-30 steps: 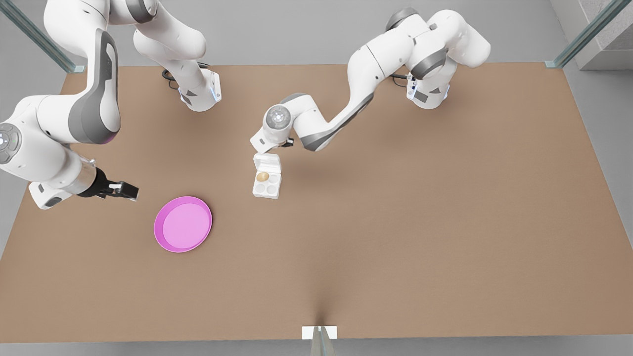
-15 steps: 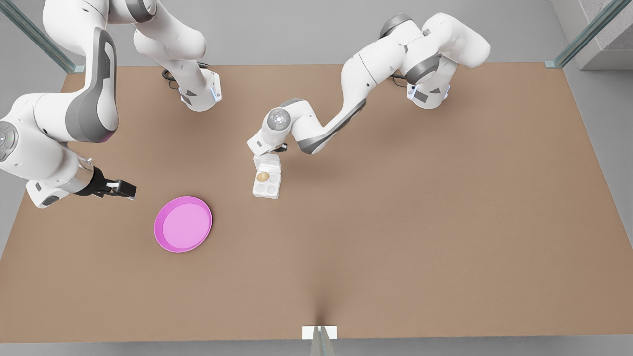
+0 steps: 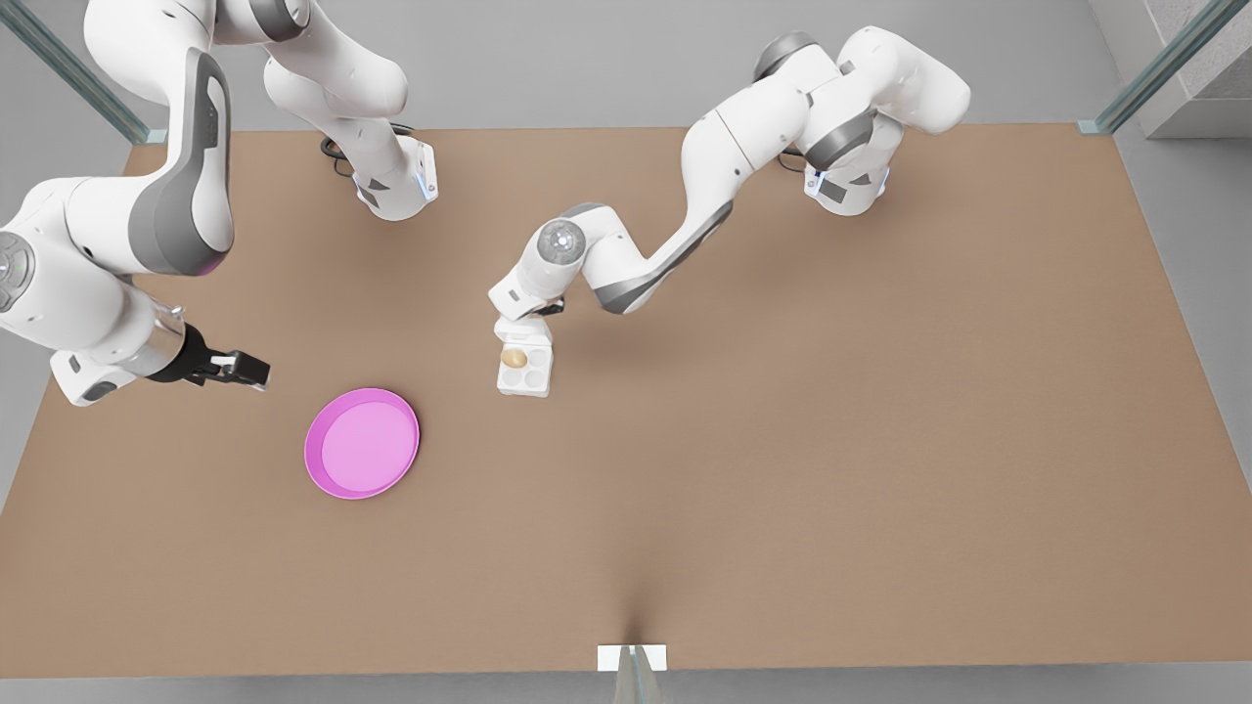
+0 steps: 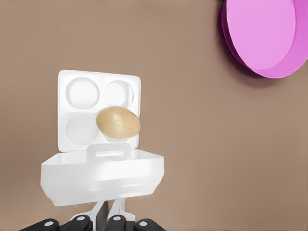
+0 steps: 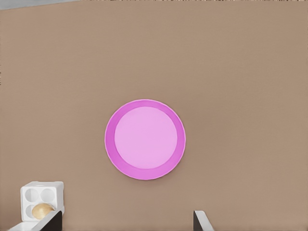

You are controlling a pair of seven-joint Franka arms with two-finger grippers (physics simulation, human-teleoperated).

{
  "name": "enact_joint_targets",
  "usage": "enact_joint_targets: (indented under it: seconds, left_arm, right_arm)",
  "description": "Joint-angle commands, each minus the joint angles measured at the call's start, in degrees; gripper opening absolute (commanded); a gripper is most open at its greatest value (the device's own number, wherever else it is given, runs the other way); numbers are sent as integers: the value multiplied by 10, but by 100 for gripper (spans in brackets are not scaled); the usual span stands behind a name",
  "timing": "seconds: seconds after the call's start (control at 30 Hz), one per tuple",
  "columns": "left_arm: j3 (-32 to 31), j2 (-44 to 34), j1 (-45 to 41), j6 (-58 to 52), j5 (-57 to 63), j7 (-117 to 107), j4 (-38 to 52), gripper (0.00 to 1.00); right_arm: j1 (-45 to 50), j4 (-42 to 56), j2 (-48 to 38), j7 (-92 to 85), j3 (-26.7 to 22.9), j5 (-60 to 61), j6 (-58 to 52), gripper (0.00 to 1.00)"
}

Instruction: Pack egg into the box and close the box lid

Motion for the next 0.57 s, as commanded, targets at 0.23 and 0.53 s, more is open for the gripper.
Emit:
enact_joint_targets:
  seconds: [0.23,0.53]
  left_arm:
    - [-9,-137,187,-506,-34,99,91,100]
    - [151,-346,345,-556,48,353,-72,100]
  right_arm:
    - [-1,0,0,0,0,0,0,100]
    - [0,0,-4,4,0,0,-4,100]
